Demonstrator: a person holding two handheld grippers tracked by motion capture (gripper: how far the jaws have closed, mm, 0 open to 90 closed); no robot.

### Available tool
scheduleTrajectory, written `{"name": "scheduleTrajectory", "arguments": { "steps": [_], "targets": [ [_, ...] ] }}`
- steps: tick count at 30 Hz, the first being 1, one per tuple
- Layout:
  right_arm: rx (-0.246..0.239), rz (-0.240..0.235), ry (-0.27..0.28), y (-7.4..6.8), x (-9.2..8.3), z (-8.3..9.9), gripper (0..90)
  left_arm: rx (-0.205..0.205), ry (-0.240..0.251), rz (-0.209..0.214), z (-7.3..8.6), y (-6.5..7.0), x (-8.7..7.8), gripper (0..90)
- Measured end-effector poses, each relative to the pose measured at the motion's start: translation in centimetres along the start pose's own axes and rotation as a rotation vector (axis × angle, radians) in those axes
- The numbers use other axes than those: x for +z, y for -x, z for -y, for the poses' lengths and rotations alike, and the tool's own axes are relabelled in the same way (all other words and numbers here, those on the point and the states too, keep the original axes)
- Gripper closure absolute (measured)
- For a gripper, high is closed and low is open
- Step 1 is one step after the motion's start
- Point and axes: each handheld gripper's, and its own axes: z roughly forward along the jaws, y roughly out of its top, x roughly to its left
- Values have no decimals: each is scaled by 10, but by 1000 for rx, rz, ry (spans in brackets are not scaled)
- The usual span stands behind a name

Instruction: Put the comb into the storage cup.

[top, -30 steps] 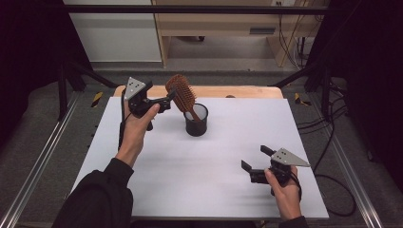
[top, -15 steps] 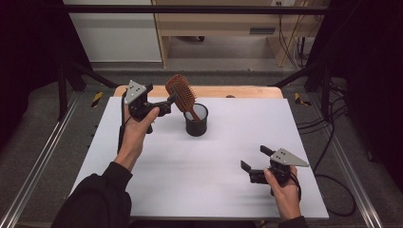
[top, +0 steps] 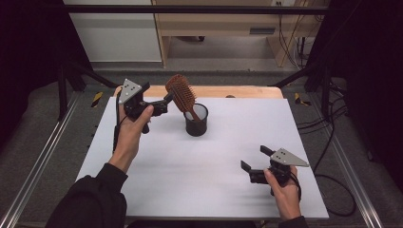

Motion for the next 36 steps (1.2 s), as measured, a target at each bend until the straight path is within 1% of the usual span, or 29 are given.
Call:
{"name": "scheduleTrajectory", "arguments": {
  "steps": [4,7,12,13,16,18,23,26,31,34,36],
  "targets": [
    [0,1,-2,0,0,0,33,7,-6,6,-3,0,-4,14],
    [2,0,-5,0,0,1,33,13,-12,19,-3,0,-7,13],
    [4,-2,-5,0,0,1,33,53,-30,25,-2,4,-14,13],
    [4,-3,-5,0,0,1,33,61,-29,21,-2,4,-16,13],
    [13,-5,-3,0,0,1,32,59,-30,22,-1,4,-20,13],
    [9,-4,-5,0,1,1,33,48,-29,29,2,4,-23,13],
    [9,-6,-5,0,1,1,33,40,-29,20,11,1,-32,13],
    [8,-4,-5,0,1,1,33,28,-31,18,18,1,-37,13],
    [6,-6,-11,-1,1,1,33,33,-37,19,30,4,-44,13],
    [2,-9,-14,-2,2,1,33,29,-41,36,37,8,-47,13],
    [0,-11,-14,-2,3,1,33,35,-51,49,42,10,-50,13]
  ]
}}
